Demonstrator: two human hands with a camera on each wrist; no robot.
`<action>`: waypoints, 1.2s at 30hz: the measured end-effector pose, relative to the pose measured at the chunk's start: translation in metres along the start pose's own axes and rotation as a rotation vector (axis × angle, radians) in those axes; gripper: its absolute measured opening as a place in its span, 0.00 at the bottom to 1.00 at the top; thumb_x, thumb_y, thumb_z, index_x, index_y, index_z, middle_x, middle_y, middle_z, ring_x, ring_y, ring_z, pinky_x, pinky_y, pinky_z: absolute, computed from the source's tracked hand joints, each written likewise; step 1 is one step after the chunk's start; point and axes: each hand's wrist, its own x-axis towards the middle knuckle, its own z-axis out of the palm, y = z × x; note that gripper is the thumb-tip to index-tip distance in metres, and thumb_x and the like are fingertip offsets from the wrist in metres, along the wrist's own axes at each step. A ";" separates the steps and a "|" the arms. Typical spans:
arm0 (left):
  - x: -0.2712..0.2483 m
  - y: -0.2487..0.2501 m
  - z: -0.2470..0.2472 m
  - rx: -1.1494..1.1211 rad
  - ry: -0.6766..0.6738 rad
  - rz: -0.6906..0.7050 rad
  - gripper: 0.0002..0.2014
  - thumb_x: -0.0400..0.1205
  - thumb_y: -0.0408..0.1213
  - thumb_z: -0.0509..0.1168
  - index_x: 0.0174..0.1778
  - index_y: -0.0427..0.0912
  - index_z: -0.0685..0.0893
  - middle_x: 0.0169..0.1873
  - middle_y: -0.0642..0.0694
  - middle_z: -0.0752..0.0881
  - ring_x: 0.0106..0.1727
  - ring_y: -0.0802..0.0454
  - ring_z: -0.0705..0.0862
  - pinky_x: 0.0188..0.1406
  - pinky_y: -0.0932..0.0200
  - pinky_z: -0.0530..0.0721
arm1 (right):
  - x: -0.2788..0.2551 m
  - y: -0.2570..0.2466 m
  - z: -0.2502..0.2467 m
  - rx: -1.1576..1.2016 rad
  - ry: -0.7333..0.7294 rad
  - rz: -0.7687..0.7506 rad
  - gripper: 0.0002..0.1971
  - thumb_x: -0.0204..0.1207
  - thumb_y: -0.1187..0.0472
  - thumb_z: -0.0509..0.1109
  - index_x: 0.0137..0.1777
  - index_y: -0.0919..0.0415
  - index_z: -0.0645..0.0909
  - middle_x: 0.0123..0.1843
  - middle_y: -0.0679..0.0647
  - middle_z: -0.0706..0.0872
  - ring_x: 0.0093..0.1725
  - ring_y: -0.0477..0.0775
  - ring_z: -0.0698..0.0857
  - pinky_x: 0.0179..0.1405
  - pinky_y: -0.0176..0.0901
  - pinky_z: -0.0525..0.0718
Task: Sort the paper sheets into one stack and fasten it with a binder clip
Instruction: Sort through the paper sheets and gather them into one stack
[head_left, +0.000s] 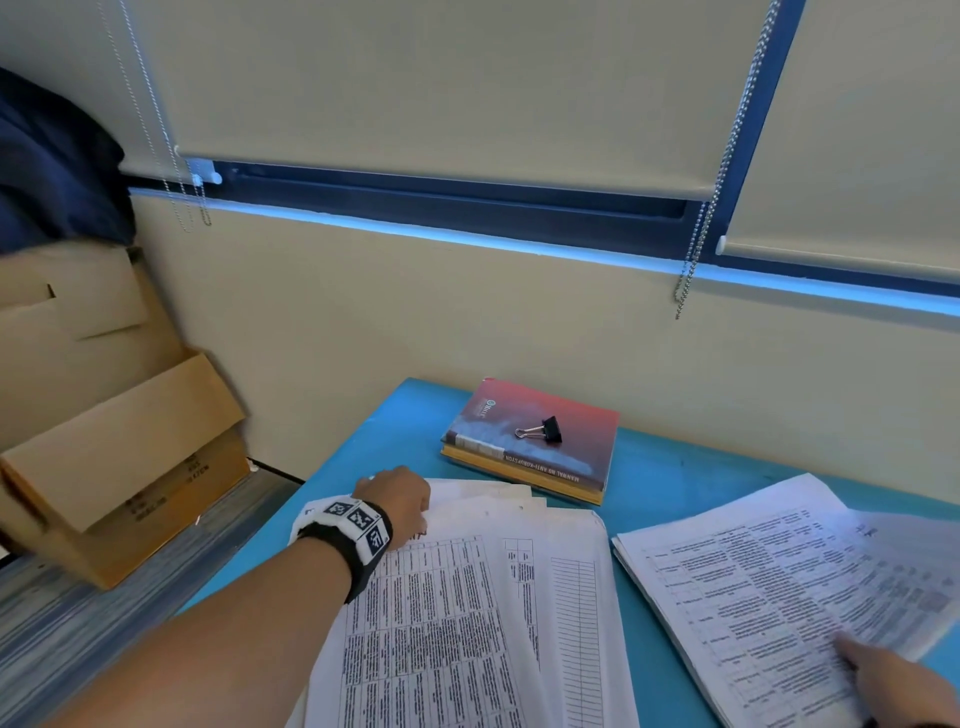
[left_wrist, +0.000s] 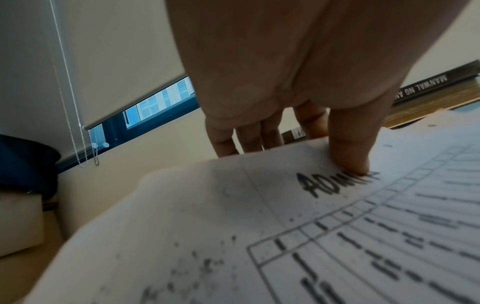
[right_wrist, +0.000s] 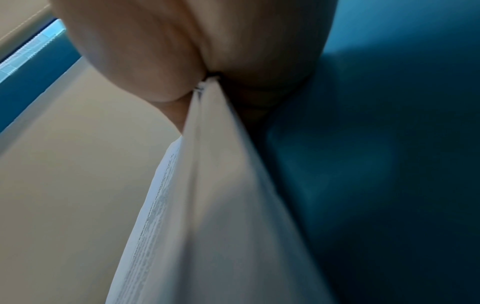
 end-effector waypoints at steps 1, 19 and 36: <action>-0.001 0.000 -0.001 -0.004 0.004 0.000 0.06 0.78 0.46 0.72 0.41 0.54 0.81 0.52 0.49 0.80 0.56 0.45 0.82 0.63 0.48 0.76 | -0.009 -0.002 -0.001 -0.016 0.004 0.005 0.27 0.74 0.63 0.77 0.69 0.75 0.74 0.67 0.72 0.80 0.47 0.62 0.79 0.62 0.59 0.79; -0.085 0.030 -0.127 -0.103 0.045 0.305 0.05 0.83 0.45 0.66 0.43 0.50 0.83 0.44 0.52 0.83 0.45 0.49 0.83 0.48 0.52 0.82 | -0.063 -0.021 -0.035 0.213 -0.159 -0.235 0.26 0.70 0.54 0.78 0.66 0.62 0.80 0.62 0.60 0.86 0.57 0.66 0.87 0.66 0.69 0.80; -0.156 0.127 -0.225 0.047 0.443 0.647 0.14 0.86 0.50 0.59 0.62 0.53 0.83 0.67 0.48 0.79 0.69 0.46 0.75 0.74 0.45 0.70 | -0.224 -0.071 -0.015 -0.320 -0.748 -0.983 0.12 0.80 0.69 0.67 0.39 0.59 0.89 0.38 0.52 0.93 0.37 0.50 0.91 0.36 0.46 0.89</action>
